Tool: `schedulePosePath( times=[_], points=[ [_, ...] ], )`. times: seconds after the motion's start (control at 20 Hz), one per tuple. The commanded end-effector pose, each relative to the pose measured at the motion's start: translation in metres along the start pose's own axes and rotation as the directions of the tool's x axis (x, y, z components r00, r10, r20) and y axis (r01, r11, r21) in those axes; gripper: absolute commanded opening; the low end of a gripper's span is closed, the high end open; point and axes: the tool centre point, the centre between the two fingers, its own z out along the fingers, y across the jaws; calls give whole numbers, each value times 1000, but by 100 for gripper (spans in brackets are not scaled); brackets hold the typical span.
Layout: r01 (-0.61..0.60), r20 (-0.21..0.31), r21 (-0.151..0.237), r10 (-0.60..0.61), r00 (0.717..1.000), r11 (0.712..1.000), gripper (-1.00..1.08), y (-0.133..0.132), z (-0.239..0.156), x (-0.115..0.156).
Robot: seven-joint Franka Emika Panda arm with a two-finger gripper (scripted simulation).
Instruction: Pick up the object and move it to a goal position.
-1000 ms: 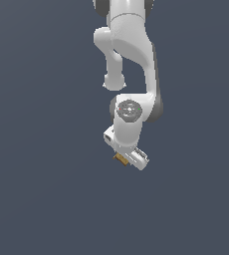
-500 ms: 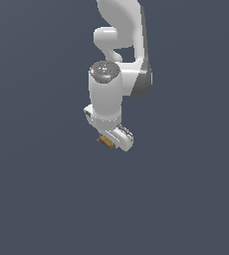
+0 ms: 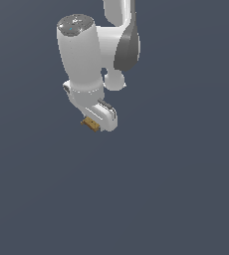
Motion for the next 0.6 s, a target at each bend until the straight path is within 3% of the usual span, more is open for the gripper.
schedulePosePath(
  times=[0.0, 0.55],
  points=[
    [1, 0, 0, -1, 1000, 1000, -100, 9, -14, 3],
    [1, 0, -1, -1, 1000, 1000, -100, 13, -22, 7]
  ],
)
